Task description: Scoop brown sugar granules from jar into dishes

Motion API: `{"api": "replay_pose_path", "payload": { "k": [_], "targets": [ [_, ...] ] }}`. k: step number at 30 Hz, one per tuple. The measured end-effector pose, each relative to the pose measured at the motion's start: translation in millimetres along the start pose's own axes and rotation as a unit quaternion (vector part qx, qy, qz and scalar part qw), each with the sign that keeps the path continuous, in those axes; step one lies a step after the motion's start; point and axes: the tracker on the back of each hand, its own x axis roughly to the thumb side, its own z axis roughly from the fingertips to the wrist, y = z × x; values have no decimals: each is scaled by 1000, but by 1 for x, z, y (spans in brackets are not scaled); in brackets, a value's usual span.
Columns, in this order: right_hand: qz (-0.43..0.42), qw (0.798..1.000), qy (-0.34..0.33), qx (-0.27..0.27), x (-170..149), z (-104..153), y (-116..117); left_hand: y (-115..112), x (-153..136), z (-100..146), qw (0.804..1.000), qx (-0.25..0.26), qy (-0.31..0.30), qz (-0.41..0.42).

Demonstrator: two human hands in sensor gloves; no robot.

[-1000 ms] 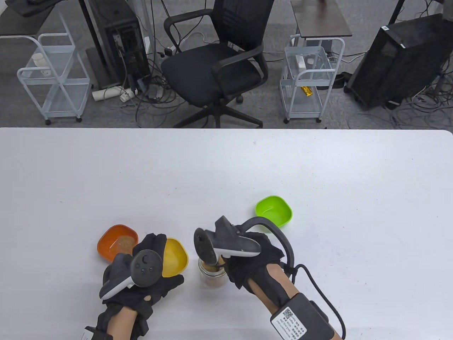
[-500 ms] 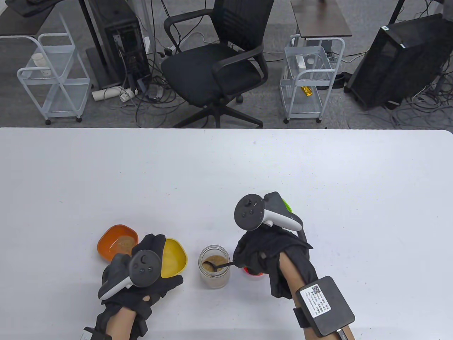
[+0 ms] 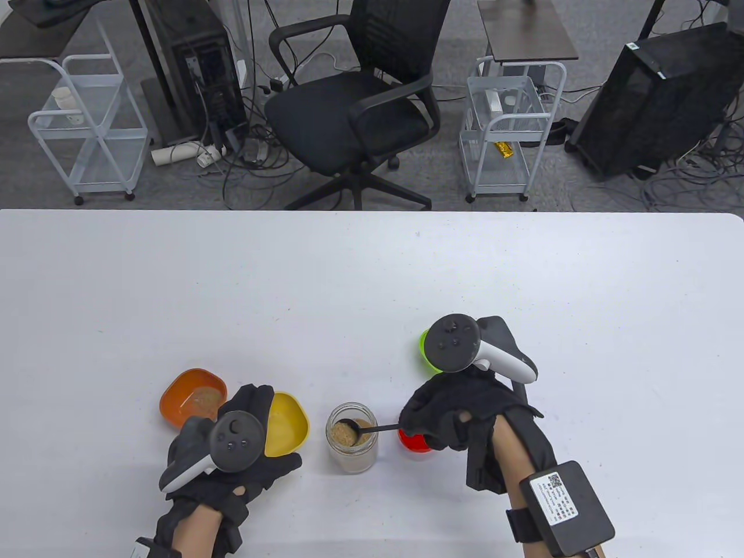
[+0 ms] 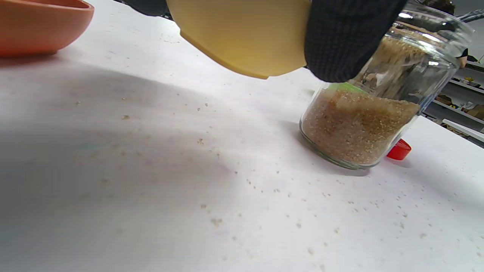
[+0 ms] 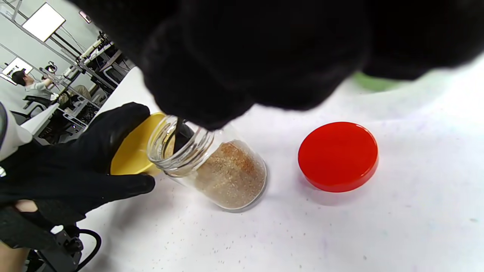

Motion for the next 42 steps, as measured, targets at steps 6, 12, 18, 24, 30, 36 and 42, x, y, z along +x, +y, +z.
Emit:
{"api": "replay_pose_path", "payload": {
  "k": [6, 12, 18, 24, 30, 36, 42],
  "targets": [
    [-10, 1000, 5, -14, -7, 7, -3, 0, 0, 0, 1000, -1, -5, 3],
    [-26, 999, -1, -28, -11, 16, -9, -1, -1, 0, 1000, -2, -9, 4],
    [-39, 998, -20, -49, -2, 24, -15, -1, -1, 0, 1000, -1, -13, 10],
    [-38, 996, -45, -62, 19, 11, -8, -2, -1, 0, 1000, -2, -17, 14],
    [6, 993, -48, -107, 40, -6, 6, 1, -4, 0, 999, 3, -20, 32],
    [78, 983, -53, -157, 62, -15, 24, 1, -7, -1, 999, 3, -22, 48],
    [177, 956, -65, -223, 79, -11, 41, 1, -15, -3, 998, 2, -12, 69]
  ]
}}
